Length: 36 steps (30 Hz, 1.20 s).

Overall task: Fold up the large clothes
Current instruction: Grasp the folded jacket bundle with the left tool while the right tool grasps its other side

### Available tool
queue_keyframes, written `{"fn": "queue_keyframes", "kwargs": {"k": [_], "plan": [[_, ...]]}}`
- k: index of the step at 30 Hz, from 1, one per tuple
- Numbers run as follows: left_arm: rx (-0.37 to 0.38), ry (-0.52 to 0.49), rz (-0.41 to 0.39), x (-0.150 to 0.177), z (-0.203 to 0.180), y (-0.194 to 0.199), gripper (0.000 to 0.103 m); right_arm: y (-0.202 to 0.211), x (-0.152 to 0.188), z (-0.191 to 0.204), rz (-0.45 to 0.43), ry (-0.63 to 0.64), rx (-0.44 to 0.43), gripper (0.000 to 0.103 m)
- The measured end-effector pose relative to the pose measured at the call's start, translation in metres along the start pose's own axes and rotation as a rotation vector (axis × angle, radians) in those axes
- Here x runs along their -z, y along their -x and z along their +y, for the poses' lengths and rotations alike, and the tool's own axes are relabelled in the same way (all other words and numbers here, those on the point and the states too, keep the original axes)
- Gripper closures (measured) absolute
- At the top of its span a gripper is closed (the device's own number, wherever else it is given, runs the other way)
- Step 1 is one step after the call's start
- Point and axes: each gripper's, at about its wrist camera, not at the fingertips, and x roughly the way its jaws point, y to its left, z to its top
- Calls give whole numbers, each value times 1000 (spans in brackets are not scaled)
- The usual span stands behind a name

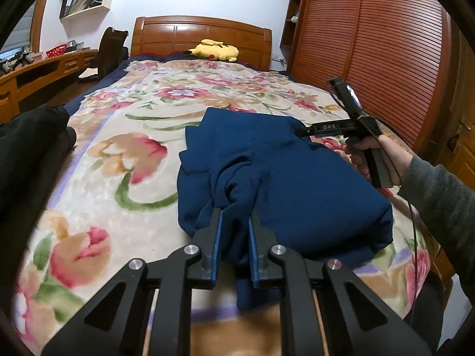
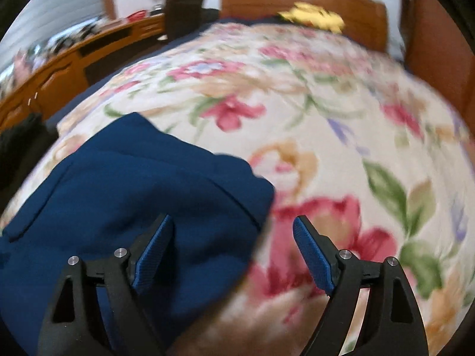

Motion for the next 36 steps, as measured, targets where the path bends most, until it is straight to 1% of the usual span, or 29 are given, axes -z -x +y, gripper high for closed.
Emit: {"fn": "queue_keyframes", "kwargs": {"k": [2, 4, 6, 7, 8, 9, 13, 14, 16, 18, 20, 22, 23, 24, 25, 27, 28, 30, 34, 36], "plan": [[3, -3, 2, 1, 1, 2, 91, -10, 3, -12, 30, -72, -31, 19], [4, -9, 3, 2, -1, 4, 91, -16, 4, -18, 29, -118, -93, 29], [1, -14, 5, 4, -1, 6, 91, -17, 2, -16, 18, -127, -142, 59], [1, -13, 6, 5, -1, 7, 91, -16, -1, -12, 4, -116, -156, 65], [2, -13, 9, 6, -1, 8, 92, -12, -5, -5, -19, -83, -134, 82], [1, -13, 12, 6, -2, 9, 92, -9, -10, 2, -36, -45, -127, 89], [-16, -17, 22, 12, -2, 12, 92, 10, -30, 36, -139, 105, -70, 94], [-18, -12, 25, 14, -1, 13, 92, 15, -36, 48, -169, 145, -46, 94], [-16, -4, 25, 16, 0, 16, 92, 15, -45, 62, -178, 179, -28, 95], [-15, 1, 27, 18, 1, 16, 92, 6, -49, 73, -149, 198, -4, 94], [-16, 3, 19, 19, 0, 16, 91, -5, -47, 76, -113, 209, 24, 93], [-19, 3, 16, 19, 0, 17, 89, -11, -42, 72, -94, 189, 37, 87], [-24, 2, 9, 19, 0, 18, 85, -11, -39, 68, -90, 166, 42, 82], [-29, 6, 5, 19, 1, 18, 84, -11, -37, 64, -86, 149, 48, 74], [-28, 11, 5, 18, 3, 20, 84, -11, -33, 59, -75, 128, 53, 70], [-24, 19, -2, 19, 4, 24, 83, -11, -29, 55, -55, 114, 60, 48], [-26, 21, -3, 20, 5, 26, 83, -12, -26, 52, -49, 106, 67, 44], [-30, 20, -2, 26, 7, 30, 78, -11, -20, 48, -47, 88, 59, 33], [-25, 22, 14, 39, 8, 35, 73, -13, -11, 43, -41, 40, 22, 30], [-16, 15, 20, 43, 6, 36, 68, -15, -6, 43, -57, 25, 21, 29]]}}
